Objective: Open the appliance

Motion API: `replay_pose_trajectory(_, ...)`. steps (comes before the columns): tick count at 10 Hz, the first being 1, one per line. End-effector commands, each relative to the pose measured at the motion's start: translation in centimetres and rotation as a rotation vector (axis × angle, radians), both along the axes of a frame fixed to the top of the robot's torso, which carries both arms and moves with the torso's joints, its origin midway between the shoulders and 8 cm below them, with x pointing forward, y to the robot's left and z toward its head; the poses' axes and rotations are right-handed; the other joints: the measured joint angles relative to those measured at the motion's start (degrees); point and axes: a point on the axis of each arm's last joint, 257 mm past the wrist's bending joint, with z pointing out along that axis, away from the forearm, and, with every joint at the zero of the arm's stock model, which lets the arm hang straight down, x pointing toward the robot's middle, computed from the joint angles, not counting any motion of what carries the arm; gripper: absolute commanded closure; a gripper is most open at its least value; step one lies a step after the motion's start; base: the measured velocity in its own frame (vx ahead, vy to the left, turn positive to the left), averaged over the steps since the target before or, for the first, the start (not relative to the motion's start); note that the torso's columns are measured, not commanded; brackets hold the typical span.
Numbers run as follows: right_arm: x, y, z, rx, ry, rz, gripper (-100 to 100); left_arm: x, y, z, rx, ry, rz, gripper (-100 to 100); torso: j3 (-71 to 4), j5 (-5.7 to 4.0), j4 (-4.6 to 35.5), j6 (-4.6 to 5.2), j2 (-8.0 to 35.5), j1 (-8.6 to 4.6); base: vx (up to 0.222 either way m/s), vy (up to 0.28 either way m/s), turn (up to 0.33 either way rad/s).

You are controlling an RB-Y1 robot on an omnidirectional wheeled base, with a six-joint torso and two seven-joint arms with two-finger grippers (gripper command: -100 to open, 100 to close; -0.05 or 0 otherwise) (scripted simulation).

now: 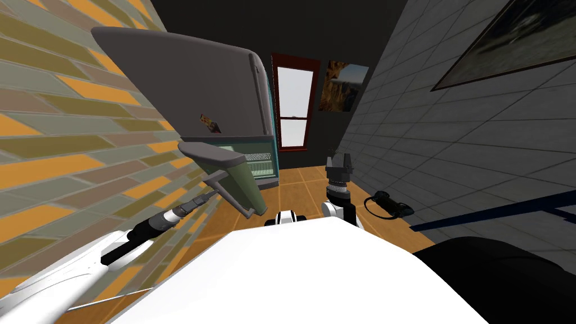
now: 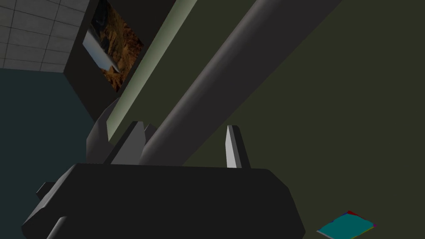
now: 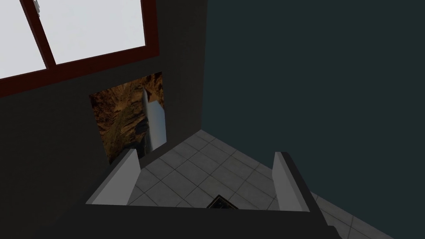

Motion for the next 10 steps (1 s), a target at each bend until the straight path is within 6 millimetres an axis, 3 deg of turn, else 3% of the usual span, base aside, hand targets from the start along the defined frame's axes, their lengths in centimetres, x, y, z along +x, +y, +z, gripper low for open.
replay_pose_trajectory(1, 0.0, 0.0, 0.0, 0.000, 0.000, 0.000, 0, 2.3, 0.2, 1.0, 0.017, -0.014, 0.019, 100, 0.3, 0.08, 0.1, 0.06, 0.6, 0.41, -0.244, 0.215, -0.179)
replay_pose_trajectory(2, 0.0, 0.0, 0.0, 0.000, 0.000, 0.000, 0, 3.0, -0.1, 2.0, 0.002, -0.040, 0.014, 100, 0.6, 0.28, 0.2, -0.18, 0.9, 0.71, -0.143, 0.120, -0.028)
replay_pose_trajectory(5, 0.0, 0.0, 0.0, 0.000, 0.000, 0.000, 0, 3.0, -0.1, 2.0, 0.002, -0.040, 0.014, 100, -0.1, -0.10, 0.1, 0.01, -0.1, -0.15, -0.005, 0.001, 0.037)
replay_pose_trajectory(9, 0.0, 0.0, 0.0, 0.000, 0.000, 0.000, 0, 3.0, -0.1, 2.0, 0.002, -0.040, 0.014, 100, 0.3, 0.12, 0.2, -0.13, 0.5, 0.41, 0.011, -0.014, -0.011)
replay_pose_trajectory(10, 0.0, 0.0, 0.0, 0.000, 0.000, 0.000, 0, 1.0, -1.9, 0.0, 0.001, 0.003, -0.050, 100, 0.3, 0.19, 0.1, -0.17, 0.5, 0.48, -0.060, 0.106, 0.056)
